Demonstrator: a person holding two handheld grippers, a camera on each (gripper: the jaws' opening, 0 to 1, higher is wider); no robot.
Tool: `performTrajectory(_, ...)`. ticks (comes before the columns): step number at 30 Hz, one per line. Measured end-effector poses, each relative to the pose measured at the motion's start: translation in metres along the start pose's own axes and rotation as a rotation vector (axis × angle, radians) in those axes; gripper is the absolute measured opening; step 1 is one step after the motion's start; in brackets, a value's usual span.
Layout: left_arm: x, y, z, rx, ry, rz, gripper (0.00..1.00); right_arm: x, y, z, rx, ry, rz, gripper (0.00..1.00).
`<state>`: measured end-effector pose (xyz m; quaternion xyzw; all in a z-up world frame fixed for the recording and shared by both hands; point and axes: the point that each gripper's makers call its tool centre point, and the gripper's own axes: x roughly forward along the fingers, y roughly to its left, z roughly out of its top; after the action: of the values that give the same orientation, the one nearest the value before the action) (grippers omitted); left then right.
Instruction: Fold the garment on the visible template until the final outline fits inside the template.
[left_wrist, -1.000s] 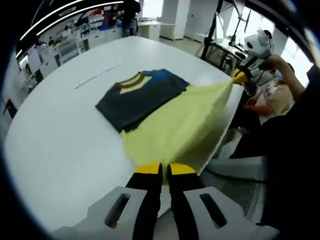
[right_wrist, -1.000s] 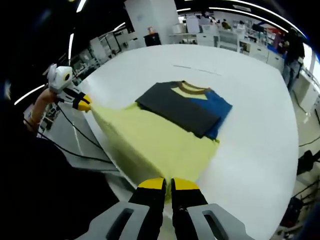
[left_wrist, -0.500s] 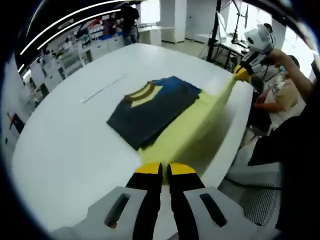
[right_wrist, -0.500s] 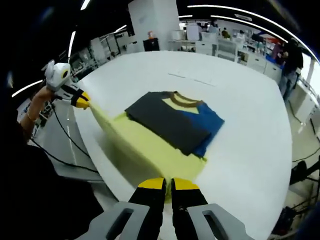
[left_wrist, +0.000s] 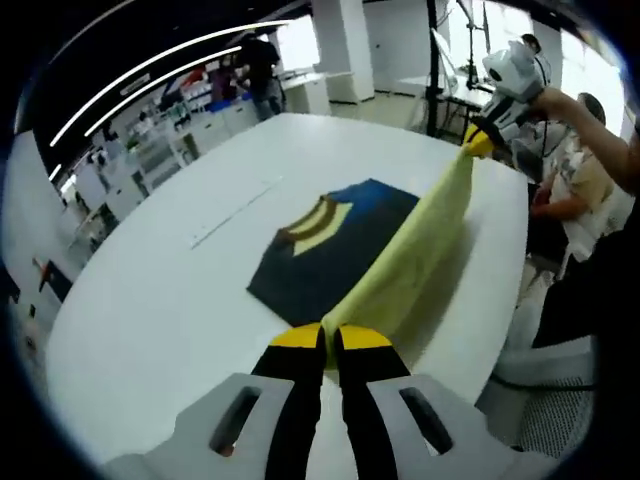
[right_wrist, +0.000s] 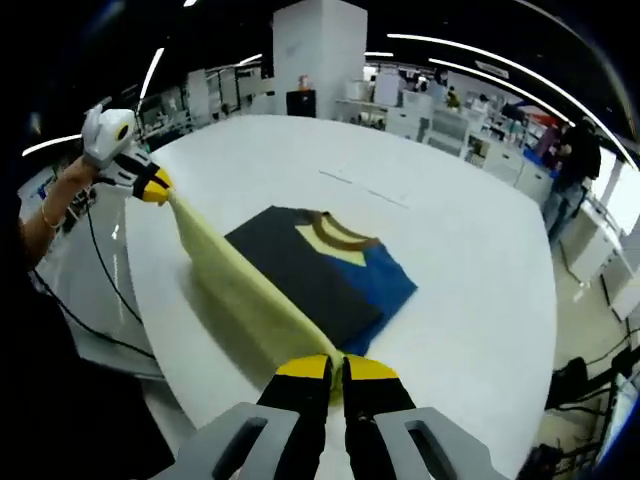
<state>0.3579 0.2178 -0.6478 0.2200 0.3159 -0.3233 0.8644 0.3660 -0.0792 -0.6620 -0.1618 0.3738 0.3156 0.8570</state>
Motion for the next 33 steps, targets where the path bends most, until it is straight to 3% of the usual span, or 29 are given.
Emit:
performTrajectory(9,0.011,0.027,0.021,-0.043,-0.044,0.070,0.02,0.012,-0.024,0.025,0.007,-0.054,-0.050,0.00)
performTrajectory(20,0.026,0.058,0.052,-0.010,-0.118,0.143,0.02,0.028,-0.056,0.053,-0.045,-0.099,-0.140,0.00)
performTrajectory(23,0.032,0.065,0.053,-0.005,-0.118,0.153,0.02,0.035,-0.064,0.059,0.018,-0.123,-0.128,0.00)
performTrajectory(27,0.042,0.073,0.058,-0.023,-0.135,0.161,0.02,0.045,-0.072,0.064,0.002,-0.131,-0.155,0.00)
performTrajectory(33,0.066,0.085,0.053,-0.021,-0.102,0.172,0.02,0.064,-0.080,0.061,-0.025,-0.097,-0.187,0.00)
